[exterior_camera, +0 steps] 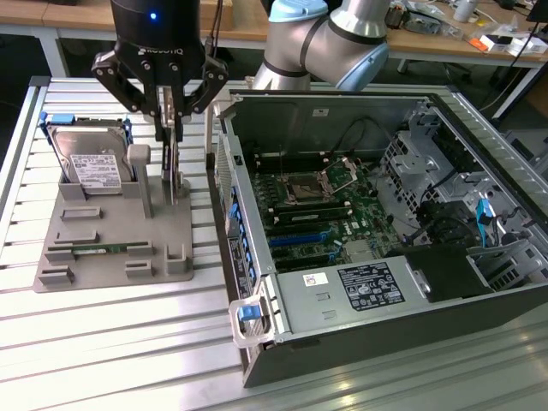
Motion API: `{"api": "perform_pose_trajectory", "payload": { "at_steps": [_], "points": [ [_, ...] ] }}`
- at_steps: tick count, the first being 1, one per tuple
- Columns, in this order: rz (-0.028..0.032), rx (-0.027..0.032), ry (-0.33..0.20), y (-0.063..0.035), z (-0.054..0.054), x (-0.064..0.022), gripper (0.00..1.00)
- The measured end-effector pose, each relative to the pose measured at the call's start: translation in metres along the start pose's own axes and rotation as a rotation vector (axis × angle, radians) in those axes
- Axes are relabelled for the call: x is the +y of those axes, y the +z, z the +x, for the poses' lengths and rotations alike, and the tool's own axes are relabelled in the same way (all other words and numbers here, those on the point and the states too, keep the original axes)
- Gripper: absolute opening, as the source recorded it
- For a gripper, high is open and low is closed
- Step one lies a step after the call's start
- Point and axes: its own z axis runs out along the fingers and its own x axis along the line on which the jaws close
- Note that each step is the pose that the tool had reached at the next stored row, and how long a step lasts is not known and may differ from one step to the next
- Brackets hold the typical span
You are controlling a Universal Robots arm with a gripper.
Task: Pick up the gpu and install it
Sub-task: 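Pick up the gpu and move the gpu toward the slot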
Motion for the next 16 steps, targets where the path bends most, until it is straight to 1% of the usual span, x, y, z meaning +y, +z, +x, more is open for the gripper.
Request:
{"api": "perform_pose_trajectory", "payload": {
  "at_steps": [16],
  "points": [
    [0.0000, 0.0001, 0.000, -0.0059, -0.0001, 0.0000, 0.25]
  ]
}}
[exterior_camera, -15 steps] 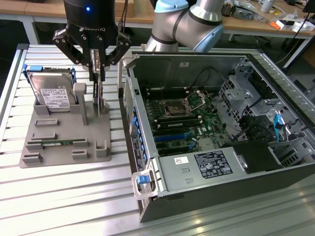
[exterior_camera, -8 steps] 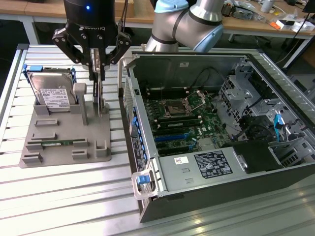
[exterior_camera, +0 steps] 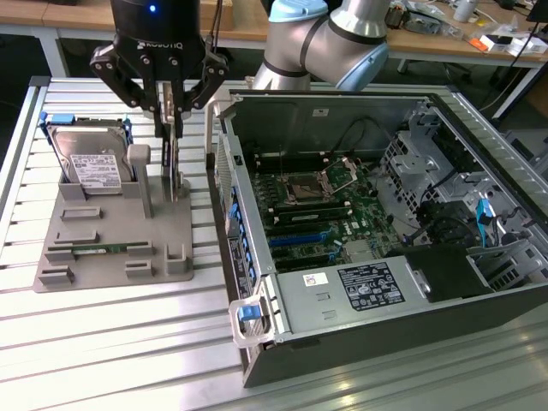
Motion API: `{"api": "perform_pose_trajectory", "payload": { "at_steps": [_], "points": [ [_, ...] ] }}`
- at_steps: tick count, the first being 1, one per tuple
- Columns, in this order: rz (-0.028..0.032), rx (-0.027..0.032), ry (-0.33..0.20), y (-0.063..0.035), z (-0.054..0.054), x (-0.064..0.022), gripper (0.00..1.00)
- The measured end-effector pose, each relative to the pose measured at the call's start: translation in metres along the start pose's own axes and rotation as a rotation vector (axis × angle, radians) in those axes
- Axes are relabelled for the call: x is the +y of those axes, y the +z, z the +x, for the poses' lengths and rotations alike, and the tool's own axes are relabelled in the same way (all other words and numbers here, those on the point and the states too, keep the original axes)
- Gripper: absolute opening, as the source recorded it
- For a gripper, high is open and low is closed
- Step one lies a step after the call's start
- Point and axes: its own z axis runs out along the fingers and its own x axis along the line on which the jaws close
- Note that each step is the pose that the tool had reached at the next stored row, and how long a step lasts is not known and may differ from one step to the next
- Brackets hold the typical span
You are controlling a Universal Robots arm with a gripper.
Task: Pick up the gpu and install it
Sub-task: 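Pick up the gpu and move the gpu toward the slot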
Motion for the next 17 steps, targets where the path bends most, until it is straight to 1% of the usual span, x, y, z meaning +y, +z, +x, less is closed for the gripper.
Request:
{"api": "perform_pose_trajectory", "payload": {
  "at_steps": [10, 17],
  "points": [
    [0.0000, 0.0000, 0.000, -0.0053, 0.000, 0.0000, 0.25],
    [0.0000, -0.0001, 0.000, -0.0115, 0.000, 0.0000, 0.25]
  ]
}}
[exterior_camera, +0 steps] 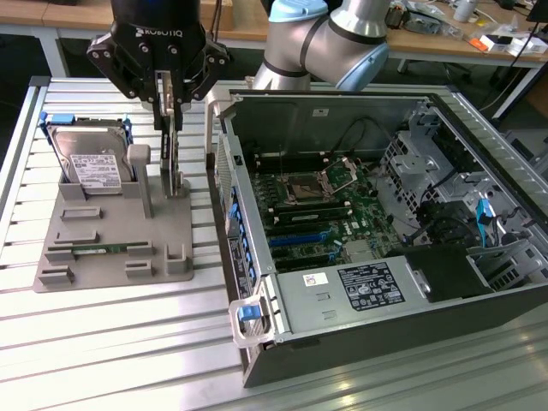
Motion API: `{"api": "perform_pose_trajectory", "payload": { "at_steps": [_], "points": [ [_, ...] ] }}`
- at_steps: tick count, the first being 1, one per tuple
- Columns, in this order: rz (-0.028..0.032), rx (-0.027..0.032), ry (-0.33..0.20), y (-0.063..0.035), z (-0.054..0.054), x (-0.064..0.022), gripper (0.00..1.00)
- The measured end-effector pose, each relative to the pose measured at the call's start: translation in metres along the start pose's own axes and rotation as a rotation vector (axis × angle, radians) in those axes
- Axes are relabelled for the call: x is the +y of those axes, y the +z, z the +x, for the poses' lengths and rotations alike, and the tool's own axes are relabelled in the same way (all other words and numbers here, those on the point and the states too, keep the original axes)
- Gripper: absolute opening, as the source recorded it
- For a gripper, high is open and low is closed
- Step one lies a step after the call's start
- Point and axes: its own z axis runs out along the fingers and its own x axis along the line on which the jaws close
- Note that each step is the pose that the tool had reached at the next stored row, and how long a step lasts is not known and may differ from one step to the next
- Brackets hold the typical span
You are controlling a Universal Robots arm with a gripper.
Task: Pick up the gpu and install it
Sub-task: 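Pick up the gpu and move the gpu toward the slot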
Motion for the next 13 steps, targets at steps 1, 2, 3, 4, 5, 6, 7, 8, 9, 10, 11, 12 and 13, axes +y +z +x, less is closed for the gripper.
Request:
{"api": "perform_pose_trajectory", "payload": {
  "at_steps": [1, 2, 3, 4, 5, 6, 7, 8, 9, 10, 11, 12, 13],
  "points": [
    [0.0000, 0.0000, 0.000, -0.0005, 0.0000, 0.0000, 0.25],
    [0.0000, 0.0000, 0.000, -0.0015, 0.0000, 0.0000, 0.25],
    [0.0000, 0.0001, 0.000, -0.0021, -0.0001, 0.0000, 0.25],
    [-0.0001, -0.0001, 0.000, -0.0025, -0.0001, 0.0000, 0.25],
    [0.0000, 0.0001, 0.000, -0.0031, -0.0001, 0.0000, 0.25],
    [0.0000, 0.0000, 0.000, -0.0037, -0.0001, 0.0000, 0.25],
    [0.0000, 0.0000, 0.000, -0.0041, -0.0001, 0.0000, 0.25],
    [0.0000, 0.0000, 0.000, -0.0047, -0.0001, 0.0001, 0.25],
    [0.0000, 0.0000, 0.000, -0.0051, -0.0001, 0.0000, 0.25],
    [0.0000, 0.0001, 0.000, -0.0058, -0.0002, 0.0000, 0.25],
    [0.0000, 0.0000, 0.000, -0.0062, -0.0002, 0.0000, 0.25],
    [0.0000, 0.0000, 0.000, -0.0064, -0.0002, 0.0000, 0.25],
    [0.0000, 0.0001, 0.000, -0.0067, -0.0002, 0.0000, 0.25]
  ]
}}
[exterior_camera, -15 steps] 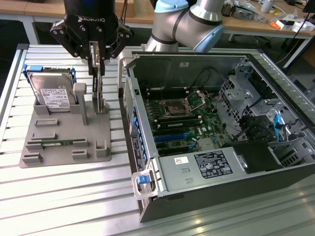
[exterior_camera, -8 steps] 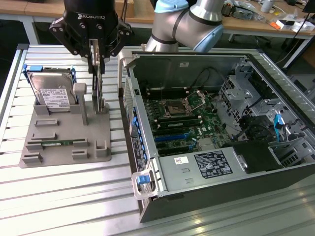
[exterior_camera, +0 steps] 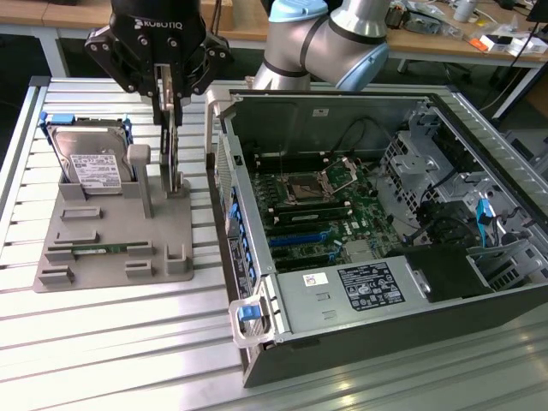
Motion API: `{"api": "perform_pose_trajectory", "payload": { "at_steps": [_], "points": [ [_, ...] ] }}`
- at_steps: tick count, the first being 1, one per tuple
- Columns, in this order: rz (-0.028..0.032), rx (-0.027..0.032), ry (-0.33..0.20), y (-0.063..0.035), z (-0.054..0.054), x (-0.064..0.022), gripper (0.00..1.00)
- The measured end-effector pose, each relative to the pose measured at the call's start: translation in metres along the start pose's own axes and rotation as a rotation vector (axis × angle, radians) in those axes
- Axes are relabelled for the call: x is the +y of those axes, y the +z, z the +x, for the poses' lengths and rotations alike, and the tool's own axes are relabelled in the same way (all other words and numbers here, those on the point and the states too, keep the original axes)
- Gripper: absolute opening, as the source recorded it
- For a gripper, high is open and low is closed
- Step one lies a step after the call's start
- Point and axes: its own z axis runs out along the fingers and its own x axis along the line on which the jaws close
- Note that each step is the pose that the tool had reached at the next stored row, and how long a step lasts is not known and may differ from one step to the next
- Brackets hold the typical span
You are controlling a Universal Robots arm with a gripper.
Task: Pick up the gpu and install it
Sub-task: 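Pick up the gpu and move the gpu toward the slot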
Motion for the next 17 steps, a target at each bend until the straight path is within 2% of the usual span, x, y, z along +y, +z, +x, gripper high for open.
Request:
{"api": "perform_pose_trajectory", "payload": {
  "at_steps": [17],
  "points": [
    [0.0001, 0.0001, 0.000, -0.0083, -0.0003, 0.0000, 0.25]
  ]
}}
